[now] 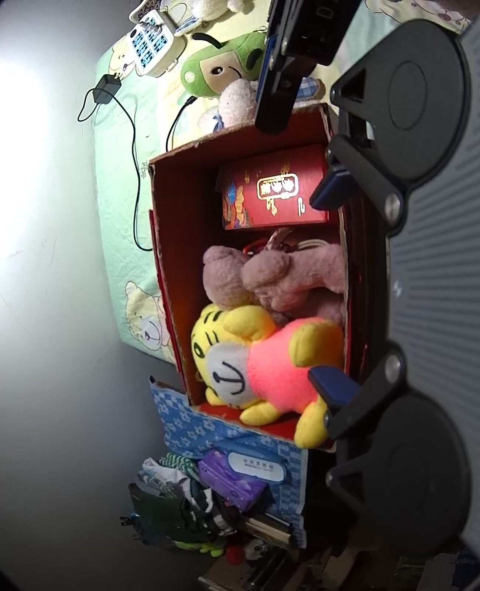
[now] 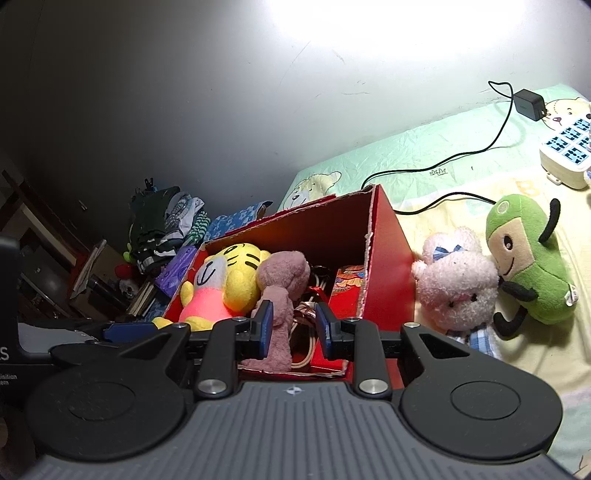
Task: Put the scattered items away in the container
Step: 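Move the right gripper over the white bunny plush with plaid ears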
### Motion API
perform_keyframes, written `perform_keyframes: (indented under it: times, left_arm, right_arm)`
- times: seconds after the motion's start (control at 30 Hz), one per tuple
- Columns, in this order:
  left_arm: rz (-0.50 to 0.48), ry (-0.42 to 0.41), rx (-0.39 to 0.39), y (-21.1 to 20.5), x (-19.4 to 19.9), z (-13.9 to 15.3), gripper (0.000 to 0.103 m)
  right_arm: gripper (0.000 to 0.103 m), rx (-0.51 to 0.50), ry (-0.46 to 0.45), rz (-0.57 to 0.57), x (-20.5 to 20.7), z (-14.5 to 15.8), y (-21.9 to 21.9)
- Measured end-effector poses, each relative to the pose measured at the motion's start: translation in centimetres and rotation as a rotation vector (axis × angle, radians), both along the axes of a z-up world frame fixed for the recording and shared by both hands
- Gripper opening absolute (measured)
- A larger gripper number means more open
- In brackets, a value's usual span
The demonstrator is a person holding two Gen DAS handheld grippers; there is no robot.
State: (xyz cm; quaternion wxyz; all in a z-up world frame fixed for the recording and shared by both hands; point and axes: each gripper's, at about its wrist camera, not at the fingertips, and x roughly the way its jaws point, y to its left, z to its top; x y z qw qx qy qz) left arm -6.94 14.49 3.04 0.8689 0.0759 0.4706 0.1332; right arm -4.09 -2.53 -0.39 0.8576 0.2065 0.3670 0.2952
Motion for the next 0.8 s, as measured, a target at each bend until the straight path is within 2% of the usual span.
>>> perform_keyframes:
  times: [0.23,0.8]
  left_arm:
    - [-0.034,0.013,-0.037,-3.7,0.3,-0.1,0.095]
    - [-0.115,0.062,-0.028,-12.1,1.9,-1.7,0.096]
  right_arm:
    - [0.028,-0.006,0.025,-0.023,0.4,-0.5,-3.7]
    - [0.028,0.013,0.063,-0.080,0.8,-1.8,-12.1]
